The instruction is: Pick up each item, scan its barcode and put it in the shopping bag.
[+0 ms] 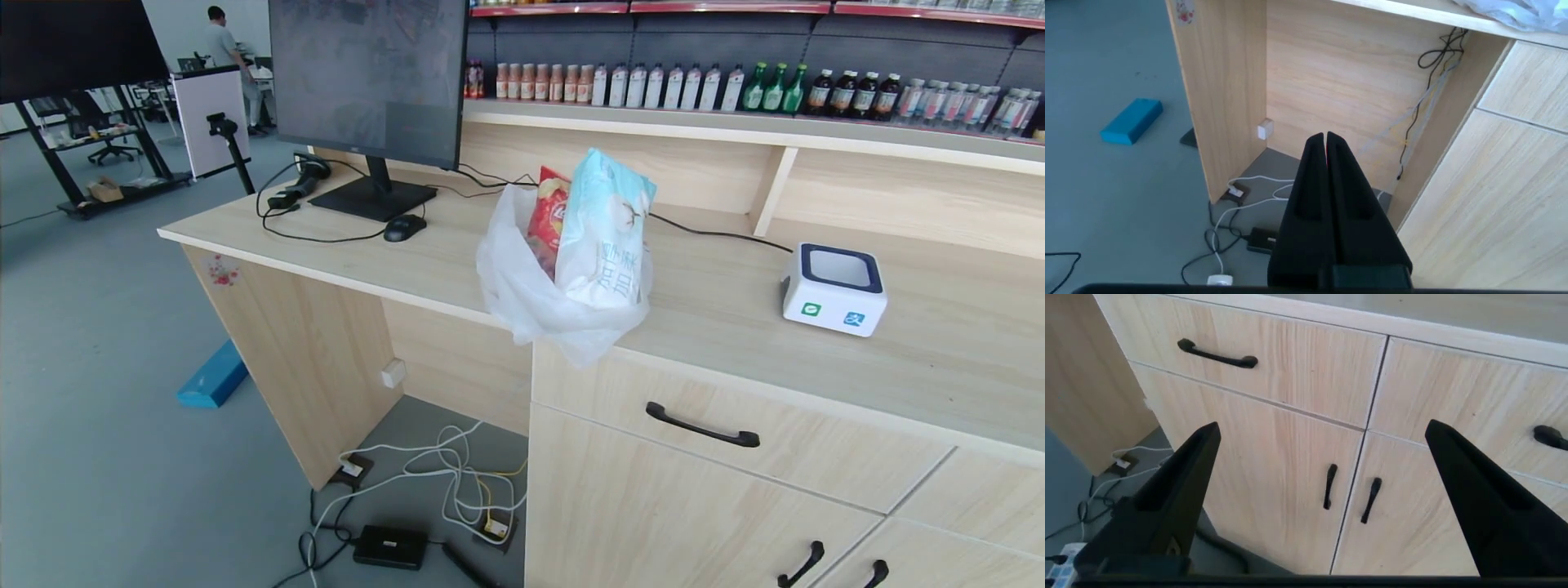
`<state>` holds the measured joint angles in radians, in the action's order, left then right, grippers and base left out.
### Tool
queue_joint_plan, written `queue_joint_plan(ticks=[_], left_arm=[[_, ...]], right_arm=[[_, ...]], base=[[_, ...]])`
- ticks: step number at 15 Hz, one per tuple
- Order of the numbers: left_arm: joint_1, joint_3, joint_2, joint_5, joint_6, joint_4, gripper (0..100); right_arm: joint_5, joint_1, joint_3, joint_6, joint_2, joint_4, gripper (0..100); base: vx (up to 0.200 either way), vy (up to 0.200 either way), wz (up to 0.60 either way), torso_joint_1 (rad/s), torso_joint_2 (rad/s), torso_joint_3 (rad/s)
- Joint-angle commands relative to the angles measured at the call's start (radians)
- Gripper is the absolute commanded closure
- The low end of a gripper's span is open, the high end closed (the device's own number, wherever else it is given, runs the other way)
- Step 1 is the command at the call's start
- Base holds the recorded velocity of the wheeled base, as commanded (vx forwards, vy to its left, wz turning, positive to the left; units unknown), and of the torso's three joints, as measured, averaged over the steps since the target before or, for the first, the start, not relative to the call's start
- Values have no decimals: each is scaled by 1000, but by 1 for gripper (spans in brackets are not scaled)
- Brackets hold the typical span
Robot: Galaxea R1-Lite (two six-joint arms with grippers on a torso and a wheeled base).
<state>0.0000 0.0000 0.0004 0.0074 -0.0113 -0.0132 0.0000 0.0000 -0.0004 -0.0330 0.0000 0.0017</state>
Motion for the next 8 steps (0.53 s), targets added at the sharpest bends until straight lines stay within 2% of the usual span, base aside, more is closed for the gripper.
queue_joint_plan(ticks=[1,3,7,8], left_arm=[[0,0,1,0,-1,-1,100],[-2,0,0,0,4,-1,100],[-2,0,0,0,4,-1,100],[0,0,0,0,2,-1,100]], right_arm=[[0,0,0,-2,0,0,0],[0,0,0,5,0,0,0],[0,0,0,18,0,0,0],[0,0,0,22,0,0,0]], base=[[-200,0,0,2,2,-2],[-200,0,-600,5,0,0],[0,0,-600,-4,-2,1],[0,-200,-600,7,2,2]])
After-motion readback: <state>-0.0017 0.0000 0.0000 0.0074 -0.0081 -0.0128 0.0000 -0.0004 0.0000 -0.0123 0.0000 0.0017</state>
